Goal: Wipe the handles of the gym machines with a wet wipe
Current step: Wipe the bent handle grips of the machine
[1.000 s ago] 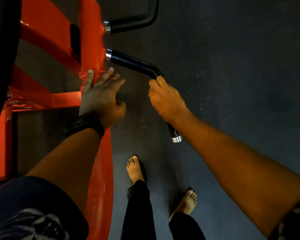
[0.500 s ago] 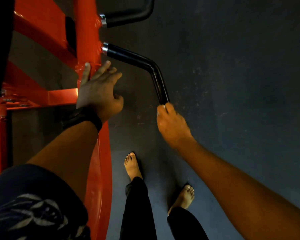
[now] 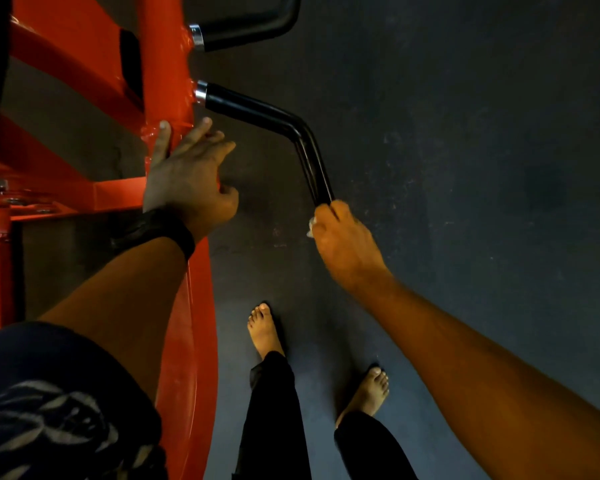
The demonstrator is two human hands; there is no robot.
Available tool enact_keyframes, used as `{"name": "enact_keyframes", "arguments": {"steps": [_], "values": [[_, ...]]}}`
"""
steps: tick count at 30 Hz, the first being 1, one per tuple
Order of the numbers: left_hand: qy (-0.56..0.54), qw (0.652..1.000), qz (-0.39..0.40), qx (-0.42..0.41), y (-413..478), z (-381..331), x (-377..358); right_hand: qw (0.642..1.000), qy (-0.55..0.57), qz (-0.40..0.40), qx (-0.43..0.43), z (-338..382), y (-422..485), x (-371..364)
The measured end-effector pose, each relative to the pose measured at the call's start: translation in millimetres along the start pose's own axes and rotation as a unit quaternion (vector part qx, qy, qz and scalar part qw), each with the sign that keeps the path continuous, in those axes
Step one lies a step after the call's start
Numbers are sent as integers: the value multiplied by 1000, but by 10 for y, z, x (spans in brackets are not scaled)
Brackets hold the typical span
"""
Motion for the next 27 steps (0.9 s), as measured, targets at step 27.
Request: {"name": "enact_keyframes", "arguments": {"steps": [27], "values": [[15, 1000, 0, -4, -4, -9, -1, 858, 232, 104, -447, -574, -447, -272]]}}
Point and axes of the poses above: each hand's wrist, its own y-axis towards the middle knuckle, its own x-axis out of the back of the hand, z = x × y, the point moved 8 cm from there along y, towards the middle knuckle, and after that the axes turned 11 degrees about -y, right-handed, at the moved point
